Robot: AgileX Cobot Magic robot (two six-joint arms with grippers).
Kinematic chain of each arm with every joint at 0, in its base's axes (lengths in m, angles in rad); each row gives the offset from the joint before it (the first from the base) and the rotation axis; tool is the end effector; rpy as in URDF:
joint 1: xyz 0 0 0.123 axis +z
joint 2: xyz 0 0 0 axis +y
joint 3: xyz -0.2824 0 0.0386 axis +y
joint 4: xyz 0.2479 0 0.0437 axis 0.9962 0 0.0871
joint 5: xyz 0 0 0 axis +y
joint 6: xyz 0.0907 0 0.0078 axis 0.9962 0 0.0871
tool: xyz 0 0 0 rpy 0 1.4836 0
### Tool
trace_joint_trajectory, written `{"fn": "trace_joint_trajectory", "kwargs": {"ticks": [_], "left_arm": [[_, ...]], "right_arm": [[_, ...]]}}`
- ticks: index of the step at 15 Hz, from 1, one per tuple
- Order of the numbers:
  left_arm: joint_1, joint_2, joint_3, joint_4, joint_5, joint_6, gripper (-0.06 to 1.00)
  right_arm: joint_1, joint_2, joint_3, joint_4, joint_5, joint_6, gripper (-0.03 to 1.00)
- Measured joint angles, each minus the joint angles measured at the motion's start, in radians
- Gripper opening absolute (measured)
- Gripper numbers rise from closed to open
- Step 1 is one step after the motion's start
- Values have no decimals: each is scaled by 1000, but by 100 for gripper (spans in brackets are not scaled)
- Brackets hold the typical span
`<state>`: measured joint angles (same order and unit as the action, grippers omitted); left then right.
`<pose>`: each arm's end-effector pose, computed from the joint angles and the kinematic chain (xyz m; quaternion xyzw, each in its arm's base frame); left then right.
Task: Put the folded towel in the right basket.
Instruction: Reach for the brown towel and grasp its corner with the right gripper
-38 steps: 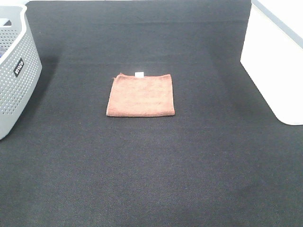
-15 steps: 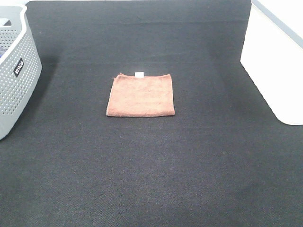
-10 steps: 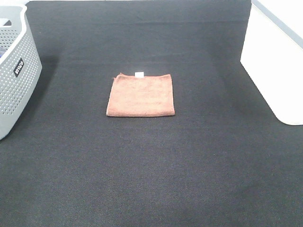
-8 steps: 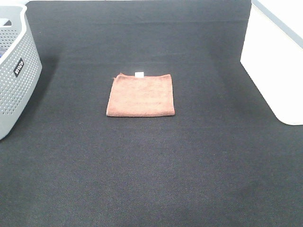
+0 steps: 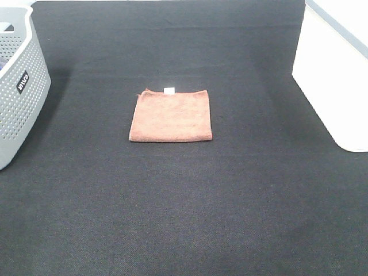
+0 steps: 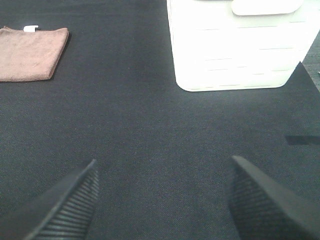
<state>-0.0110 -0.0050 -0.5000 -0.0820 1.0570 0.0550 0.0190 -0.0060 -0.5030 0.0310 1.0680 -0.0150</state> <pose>-0.0057 -0.0064 0.2777 0.0297 0.8497 -0.0294 0.5256 -0.0065 0.0024 0.2774 -0.0152 0.8525 0.0165 0.5222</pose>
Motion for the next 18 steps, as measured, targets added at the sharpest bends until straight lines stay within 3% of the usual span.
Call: {"fn": "trace_joint_trajectory", "kwargs": {"ticks": [18], "left_arm": [[0, 0, 0, 0, 0, 0, 88]], "right_arm": [[0, 0, 0, 0, 0, 0, 68]]}}
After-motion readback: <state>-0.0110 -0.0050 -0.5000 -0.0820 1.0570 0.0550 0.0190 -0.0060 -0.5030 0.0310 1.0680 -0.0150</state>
